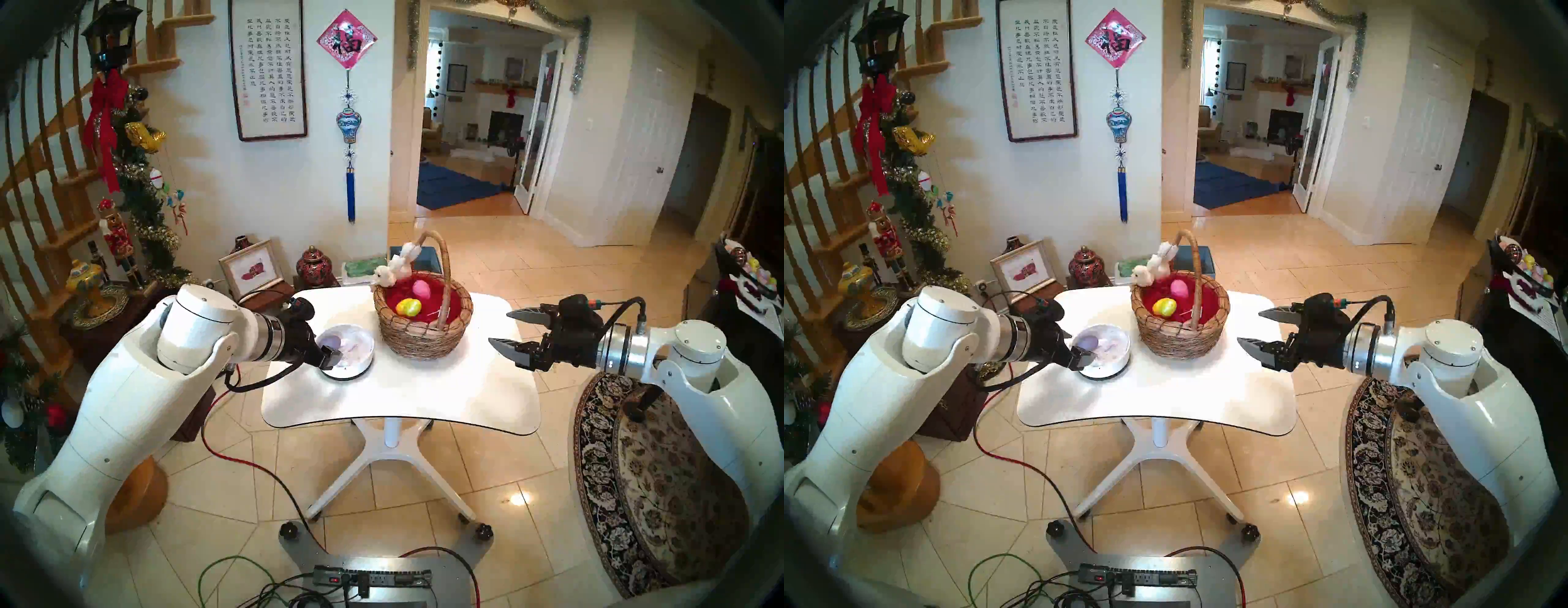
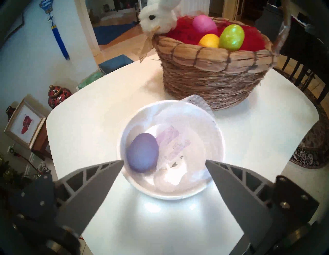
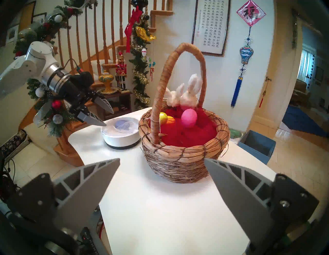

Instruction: Put easter egg into basket

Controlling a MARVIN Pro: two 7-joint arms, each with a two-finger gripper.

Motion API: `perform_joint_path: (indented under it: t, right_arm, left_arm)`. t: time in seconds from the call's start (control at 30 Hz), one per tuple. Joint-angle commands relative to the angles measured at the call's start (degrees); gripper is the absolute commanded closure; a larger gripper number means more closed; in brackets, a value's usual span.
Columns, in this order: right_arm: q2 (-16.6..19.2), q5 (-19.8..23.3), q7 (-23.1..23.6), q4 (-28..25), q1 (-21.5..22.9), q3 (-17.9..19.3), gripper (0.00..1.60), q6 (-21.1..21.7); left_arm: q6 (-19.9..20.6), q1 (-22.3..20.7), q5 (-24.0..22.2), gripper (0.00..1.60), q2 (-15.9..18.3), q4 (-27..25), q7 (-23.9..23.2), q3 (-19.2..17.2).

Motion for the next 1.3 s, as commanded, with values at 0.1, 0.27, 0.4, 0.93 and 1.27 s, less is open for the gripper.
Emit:
perform_joint_path:
  t: [0.1,0.27,0.4,0.93,1.27]
  right_arm:
    - [0.2,-0.1,0.0,-0.1,0.0,0.3,0.0,-0.1]
    - [0.2,-0.1,0.0,-0.1,0.0,0.3,0.0,-0.2]
    - [0.2,-0.1,0.0,-0.1,0.0,0.3,0.0,-0.2]
    - [0.2,0.0,0.0,-0.1,0.0,0.3,0.0,-0.2]
    - [0.3,0.0,0.0,-0.1,0.0,0.3,0.0,-0.2]
  left_arm:
    - [-0.1,-5.7,-4.2,0.0,0.1,1.2,2.7,2.4]
    - [-0.1,-6.9,-6.4,0.07,0.8,1.8,4.6,4.1]
    - [-0.1,-7.7,-7.3,0.12,1.5,1.8,6.7,5.5]
    - [-0.1,-9.7,-12.1,0.21,3.6,1.1,14.9,10.4]
    - [-0.1,-11.1,-16.2,0.29,5.1,0.6,19.2,13.1]
